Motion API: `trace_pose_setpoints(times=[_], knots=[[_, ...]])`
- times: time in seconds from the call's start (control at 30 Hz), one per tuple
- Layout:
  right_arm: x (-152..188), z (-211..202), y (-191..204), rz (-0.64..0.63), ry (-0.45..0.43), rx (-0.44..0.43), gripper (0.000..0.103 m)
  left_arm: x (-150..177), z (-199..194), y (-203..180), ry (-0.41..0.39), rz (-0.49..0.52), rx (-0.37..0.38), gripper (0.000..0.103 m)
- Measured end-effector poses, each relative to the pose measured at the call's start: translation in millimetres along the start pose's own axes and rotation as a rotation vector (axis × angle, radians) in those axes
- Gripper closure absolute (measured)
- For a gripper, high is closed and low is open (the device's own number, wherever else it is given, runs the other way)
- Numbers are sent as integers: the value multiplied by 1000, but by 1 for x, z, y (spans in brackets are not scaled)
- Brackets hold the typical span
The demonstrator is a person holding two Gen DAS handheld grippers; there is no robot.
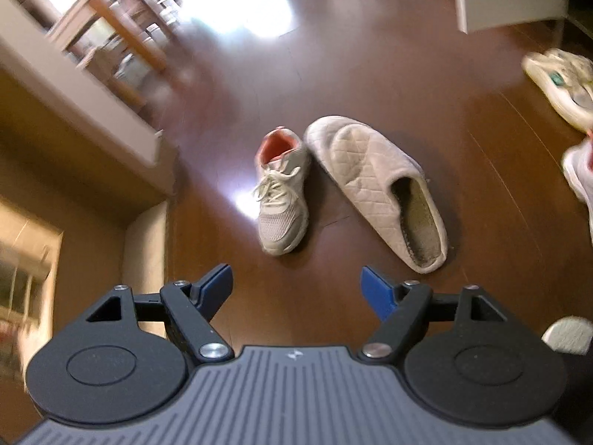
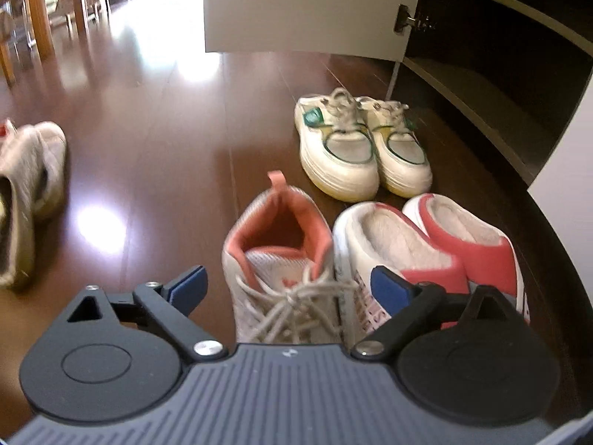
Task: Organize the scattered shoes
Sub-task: 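Grasp the second orange-collar sneaker by its heel with the left tool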
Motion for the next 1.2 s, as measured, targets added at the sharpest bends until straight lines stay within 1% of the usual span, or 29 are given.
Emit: trace_pose_setpoints(times=[0.03,0.07,0.13,0.17,0.2,0.27,0.33,0.4,0.43,0.53,0.63,0.7,0.73,0.8,0.83,0.9,0.93,0.97,1.03,1.07,1.13,1.2], knots=[[-4,1,2,16,1,-8,9,5,12,-1,-45,50,8,21],[-10,2,4,42,3,-21,9,9,22,-1,-67,80,9,21],[-22,8,9,82,6,-45,9,14,44,-2,-89,131,15,21],[-31,14,12,94,0,-57,9,19,74,-2,-101,168,16,21],[-40,19,15,106,-6,-69,9,20,87,-1,-104,179,17,21],[-65,39,30,101,-14,-126,8,16,124,9,-101,153,23,21],[-90,66,50,81,-8,-203,7,4,167,34,-100,73,12,21],[-111,99,74,61,18,-268,7,-7,197,55,-92,9,-9,21],[-118,111,83,56,27,-283,7,-13,211,66,-88,-21,-20,21],[-142,150,124,76,28,-346,7,-38,273,102,-53,-117,-47,24],[-161,181,160,112,20,-403,7,-47,313,117,0,-175,-32,42],[-159,189,171,148,29,-437,7,-44,348,117,81,-180,34,43],[-156,192,175,160,41,-448,7,-43,357,115,101,-175,51,43],[-142,199,179,180,77,-458,7,-34,381,106,168,-137,97,43],[-134,203,178,184,95,-453,7,-31,388,105,182,-151,109,43],[-114,209,174,185,133,-427,7,-26,398,106,203,-213,129,55],[-108,211,171,183,144,-411,7,-25,402,109,216,-256,116,85],[-101,212,164,179,155,-386,7,-23,402,113,222,-266,86,85],[-95,213,154,174,154,-353,7,-18,388,118,218,-267,71,88],[-96,211,144,174,140,-328,7,-16,381,121,214,-268,68,88],[-99,205,125,185,113,-291,7,-12,364,129,201,-326,63,88],[-102,198,110,204,94,-265,7,-8,333,136,164,-383,54,89]])
Point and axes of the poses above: each gripper's, at about its wrist camera, not at the fingertips, and z roughly the way its jaws point, y to its left, x to its underside, the point moved 5 cm from there along z, roughly the way its jaws point, and after that the axes turned 12 degrees about -y, right-handed, at the moved point
